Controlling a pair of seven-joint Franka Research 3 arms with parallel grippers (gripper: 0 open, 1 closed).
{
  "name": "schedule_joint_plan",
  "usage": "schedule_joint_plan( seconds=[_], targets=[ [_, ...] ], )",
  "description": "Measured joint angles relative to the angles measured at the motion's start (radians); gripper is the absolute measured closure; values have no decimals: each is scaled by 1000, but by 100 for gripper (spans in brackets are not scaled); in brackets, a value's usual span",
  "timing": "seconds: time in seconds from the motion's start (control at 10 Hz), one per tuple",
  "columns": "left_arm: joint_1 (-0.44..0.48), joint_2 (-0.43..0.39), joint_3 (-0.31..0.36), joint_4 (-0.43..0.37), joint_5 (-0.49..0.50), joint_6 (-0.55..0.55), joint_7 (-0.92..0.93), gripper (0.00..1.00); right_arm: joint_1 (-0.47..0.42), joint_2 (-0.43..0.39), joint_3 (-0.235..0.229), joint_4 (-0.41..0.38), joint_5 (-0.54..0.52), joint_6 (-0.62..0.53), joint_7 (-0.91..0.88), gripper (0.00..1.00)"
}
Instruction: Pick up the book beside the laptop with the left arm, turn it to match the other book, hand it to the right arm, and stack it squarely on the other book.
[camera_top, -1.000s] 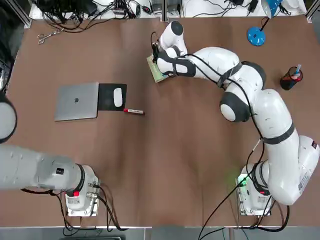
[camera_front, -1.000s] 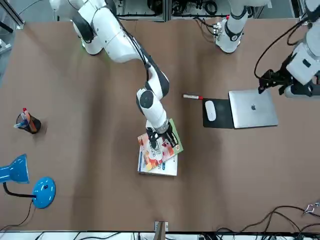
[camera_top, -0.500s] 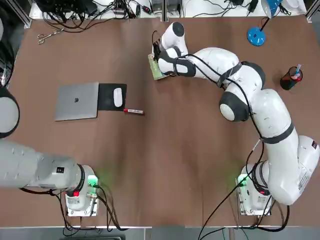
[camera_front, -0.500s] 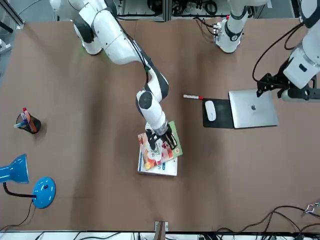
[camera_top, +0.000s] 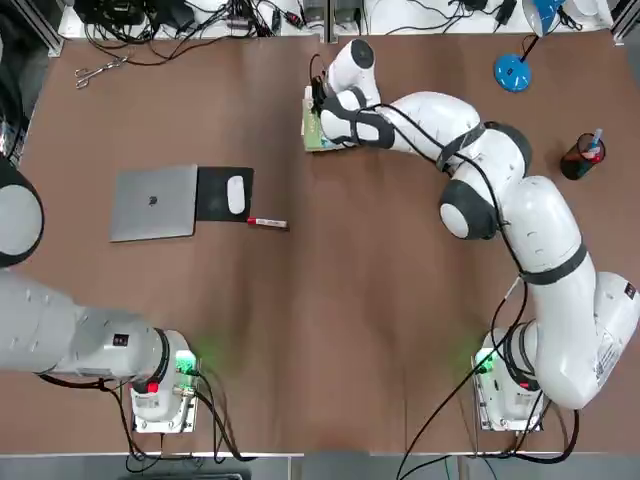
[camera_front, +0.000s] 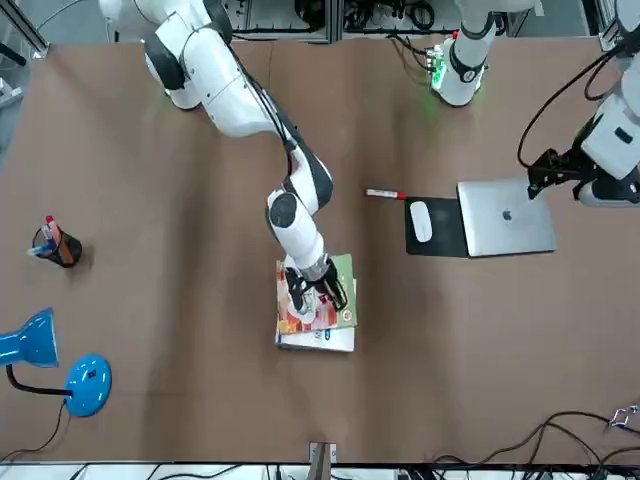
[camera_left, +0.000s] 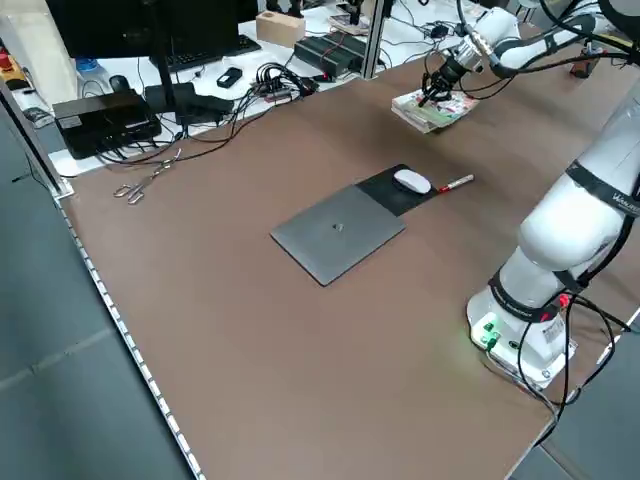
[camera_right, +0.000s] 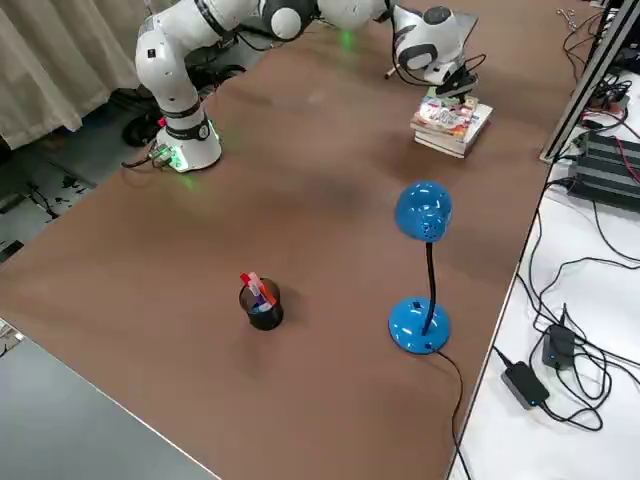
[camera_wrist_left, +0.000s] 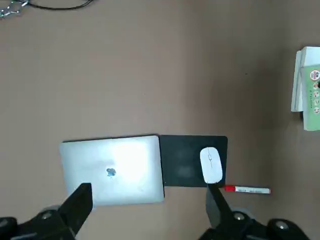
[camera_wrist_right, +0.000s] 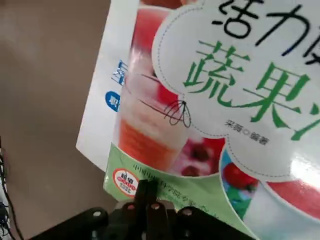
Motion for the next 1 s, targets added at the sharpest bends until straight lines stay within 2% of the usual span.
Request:
schedule_joint_plan(
  seconds=[1.0],
  targets=[
    [7, 38, 2, 9, 0, -6, 0, 0, -29, 84, -4, 128, 0, 13, -138, 100]
  ],
)
